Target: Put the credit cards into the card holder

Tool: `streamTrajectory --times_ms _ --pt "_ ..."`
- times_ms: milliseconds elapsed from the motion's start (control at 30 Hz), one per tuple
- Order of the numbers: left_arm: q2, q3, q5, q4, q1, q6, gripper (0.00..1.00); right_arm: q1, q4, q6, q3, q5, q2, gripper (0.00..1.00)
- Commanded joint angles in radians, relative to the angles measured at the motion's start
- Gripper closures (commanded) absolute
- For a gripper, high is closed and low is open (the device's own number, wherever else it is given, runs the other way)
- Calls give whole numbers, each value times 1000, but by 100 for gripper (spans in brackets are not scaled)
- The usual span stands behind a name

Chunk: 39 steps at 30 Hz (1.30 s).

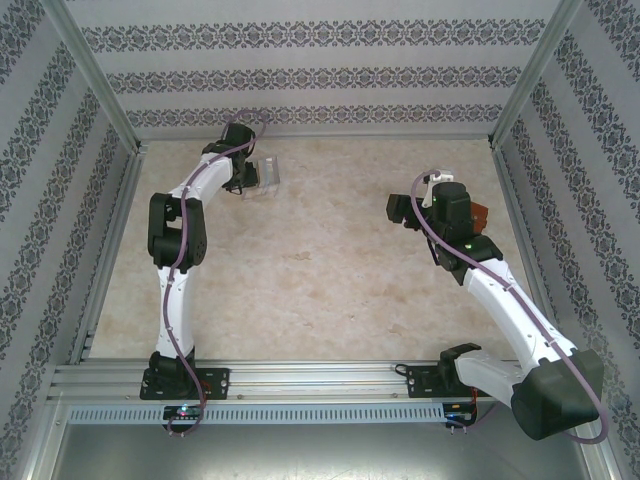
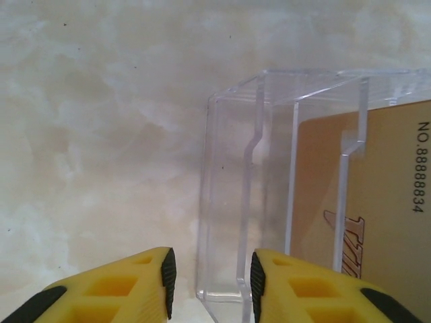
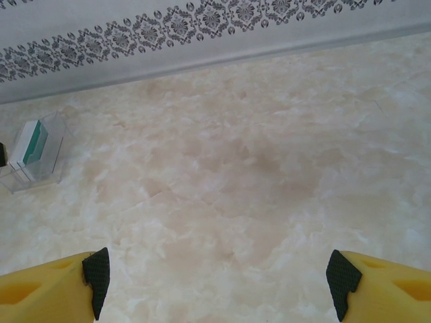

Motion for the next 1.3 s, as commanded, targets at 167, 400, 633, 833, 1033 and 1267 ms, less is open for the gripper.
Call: streamTrajectory --times_ms 167,400,633,833,1033,1267 --pt "10 -39 -66 -25 -33 -23 81 10 -27 32 16 -7 -16 14" --pt "31 -12 -66 -35 -52 -25 63 10 -49 46 24 -15 -29 14" --pt "-10 -12 -29 -28 -55 -39 55 7 -69 30 20 -12 -52 14" --pt "-66 -11 -68 -8 -67 -43 54 7 -69 23 15 -17 -46 14" --pt "-60 -7 -53 5 -73 -59 49 7 -71 22 18 -31 -34 14" --pt "-7 -2 -67 -16 -74 -80 53 7 -87 16 20 -27 -46 14"
